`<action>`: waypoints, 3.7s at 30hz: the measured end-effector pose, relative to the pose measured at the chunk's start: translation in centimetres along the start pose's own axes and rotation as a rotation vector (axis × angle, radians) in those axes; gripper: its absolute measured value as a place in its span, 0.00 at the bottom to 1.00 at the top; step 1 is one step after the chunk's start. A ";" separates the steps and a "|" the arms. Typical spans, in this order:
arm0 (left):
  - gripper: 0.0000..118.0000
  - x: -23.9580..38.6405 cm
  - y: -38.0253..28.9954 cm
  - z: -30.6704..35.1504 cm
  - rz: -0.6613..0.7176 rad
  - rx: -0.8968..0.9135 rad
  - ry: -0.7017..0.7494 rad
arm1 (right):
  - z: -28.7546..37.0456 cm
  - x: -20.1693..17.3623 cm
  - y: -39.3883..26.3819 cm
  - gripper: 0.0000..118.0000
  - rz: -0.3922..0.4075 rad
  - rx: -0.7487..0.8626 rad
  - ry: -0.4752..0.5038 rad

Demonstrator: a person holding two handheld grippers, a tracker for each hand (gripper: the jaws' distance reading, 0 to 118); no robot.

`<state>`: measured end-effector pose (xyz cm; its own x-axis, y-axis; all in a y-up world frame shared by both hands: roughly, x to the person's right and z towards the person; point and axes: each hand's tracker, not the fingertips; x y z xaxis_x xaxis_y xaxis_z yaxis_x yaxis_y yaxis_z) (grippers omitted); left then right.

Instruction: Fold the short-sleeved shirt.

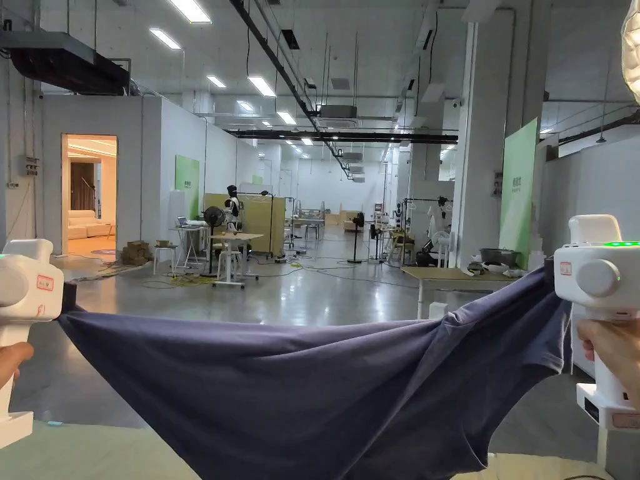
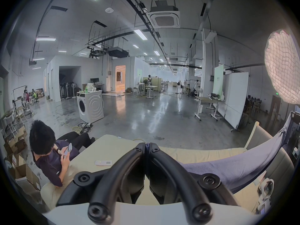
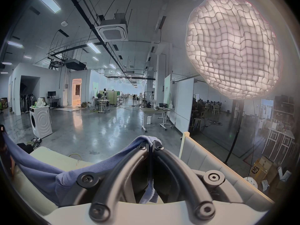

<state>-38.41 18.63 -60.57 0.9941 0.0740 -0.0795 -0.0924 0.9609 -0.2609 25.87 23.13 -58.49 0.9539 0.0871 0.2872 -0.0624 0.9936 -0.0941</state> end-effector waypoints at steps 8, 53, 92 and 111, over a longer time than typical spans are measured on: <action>0.03 2.6 2.3 -0.9 -0.012 0.056 -0.034 | -0.5 0.6 -0.9 0.02 0.007 0.023 -0.025; 0.60 -4.4 -44.4 15.4 0.029 -0.604 -0.070 | 27.6 5.0 -46.8 0.61 0.192 -0.462 -0.043; 0.30 -5.5 -43.2 13.7 -0.065 -0.613 -0.025 | 26.0 -11.9 -38.8 0.00 0.094 -0.160 0.258; 0.28 -5.4 -51.0 10.5 -0.012 -0.890 0.113 | 23.8 -11.2 -41.4 0.00 0.123 -0.275 0.239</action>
<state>-38.42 -27.99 -36.70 0.9880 -0.0069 -0.1540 -0.1387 0.3955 -0.9079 10.77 -17.23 -35.10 0.9878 0.1528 0.0305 -0.1303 0.9174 -0.3759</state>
